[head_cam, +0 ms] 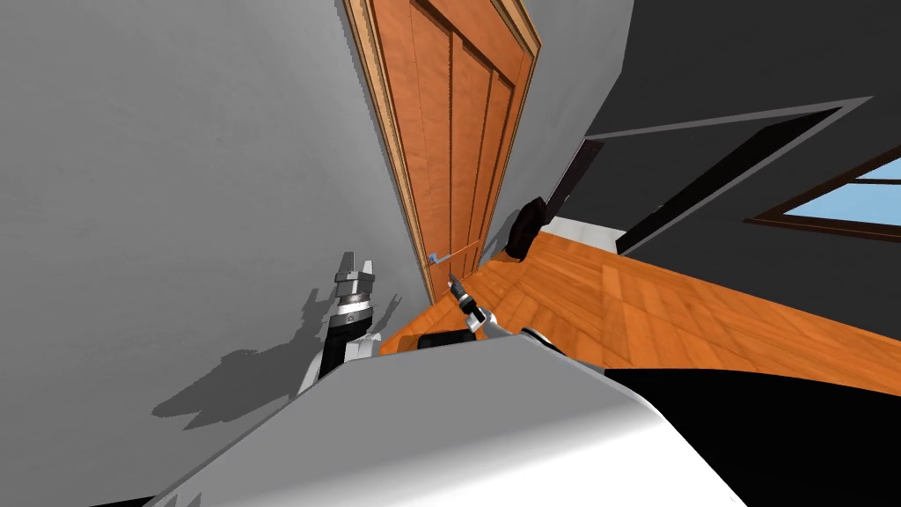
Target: Pull the door open
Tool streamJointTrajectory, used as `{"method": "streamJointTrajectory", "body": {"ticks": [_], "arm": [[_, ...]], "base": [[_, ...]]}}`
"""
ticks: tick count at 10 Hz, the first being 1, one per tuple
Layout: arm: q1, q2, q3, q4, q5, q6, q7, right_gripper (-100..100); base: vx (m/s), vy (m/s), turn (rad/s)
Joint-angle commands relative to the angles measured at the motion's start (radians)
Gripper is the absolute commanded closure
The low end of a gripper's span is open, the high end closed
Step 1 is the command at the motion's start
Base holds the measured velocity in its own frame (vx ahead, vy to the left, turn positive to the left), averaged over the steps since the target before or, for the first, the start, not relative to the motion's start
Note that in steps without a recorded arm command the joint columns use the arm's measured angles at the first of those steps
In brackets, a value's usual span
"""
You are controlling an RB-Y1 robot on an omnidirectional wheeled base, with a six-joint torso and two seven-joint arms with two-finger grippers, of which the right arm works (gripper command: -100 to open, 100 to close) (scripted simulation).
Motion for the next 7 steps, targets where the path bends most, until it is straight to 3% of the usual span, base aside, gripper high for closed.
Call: {"method": "streamJointTrajectory", "body": {"ticks": [1, 7], "arm": [[-0.014, -0.002, 0.015, 0.036, -0.006, -0.003, -0.004, -100], [-0.081, 0.002, 0.058, 0.185, -0.027, -0.026, -0.020, -100]], "base": [[0.073, -0.058, 0.075], [0.093, -0.048, 0.060]]}}
